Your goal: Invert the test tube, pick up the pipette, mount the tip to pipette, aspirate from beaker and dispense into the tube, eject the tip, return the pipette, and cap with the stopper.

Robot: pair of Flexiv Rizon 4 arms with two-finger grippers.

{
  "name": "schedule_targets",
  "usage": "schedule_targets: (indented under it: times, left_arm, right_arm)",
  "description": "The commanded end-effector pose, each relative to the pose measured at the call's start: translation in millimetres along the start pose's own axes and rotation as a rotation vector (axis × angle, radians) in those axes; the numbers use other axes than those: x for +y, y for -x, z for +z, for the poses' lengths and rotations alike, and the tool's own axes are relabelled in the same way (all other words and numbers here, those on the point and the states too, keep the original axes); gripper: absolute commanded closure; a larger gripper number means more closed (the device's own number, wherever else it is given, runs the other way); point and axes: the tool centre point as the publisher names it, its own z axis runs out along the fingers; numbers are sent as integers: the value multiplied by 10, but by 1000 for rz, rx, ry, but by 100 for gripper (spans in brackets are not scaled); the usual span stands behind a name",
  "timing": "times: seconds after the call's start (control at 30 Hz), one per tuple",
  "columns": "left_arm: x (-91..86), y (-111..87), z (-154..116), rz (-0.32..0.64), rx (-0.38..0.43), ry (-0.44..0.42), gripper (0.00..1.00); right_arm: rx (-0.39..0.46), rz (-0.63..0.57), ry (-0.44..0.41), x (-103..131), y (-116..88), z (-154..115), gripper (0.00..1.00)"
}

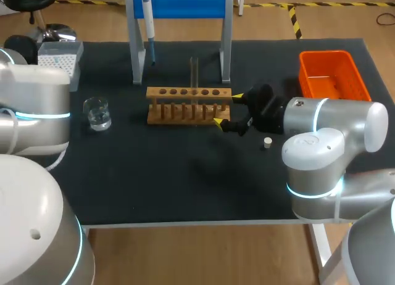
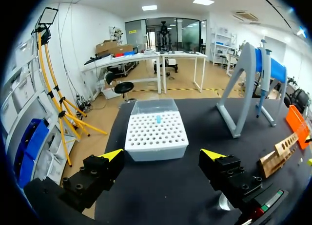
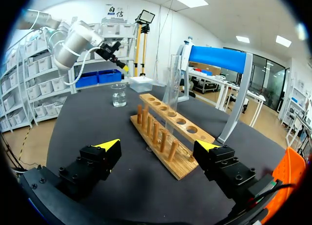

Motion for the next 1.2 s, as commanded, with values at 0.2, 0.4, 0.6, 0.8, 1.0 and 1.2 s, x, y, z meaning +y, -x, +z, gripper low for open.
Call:
schedule_targets:
  times: [0.2, 0.4, 0.6, 0.8, 1.0, 1.2]
  left_arm:
    - [-95, 11, 432, -3, 7, 0, 0]
    - [-138, 33, 542, 0, 15, -3, 1]
    - [-152, 35, 649, 1, 24, -4, 8]
    - [-197, 36, 737, 5, 32, -7, 13]
    - [-242, 57, 823, 6, 37, -16, 21]
    - [-310, 61, 917, 13, 46, -27, 35]
  right_arm:
    - [3, 0, -1, 1, 3, -12, 0]
    - [3, 0, -1, 1, 3, -12, 0]
    - [3, 0, -1, 1, 3, -12, 0]
    - [3, 0, -1, 1, 3, -12, 0]
    - [3, 0, -1, 1, 3, -12, 0]
    - [3, 0, -1, 1, 3, -12, 0]
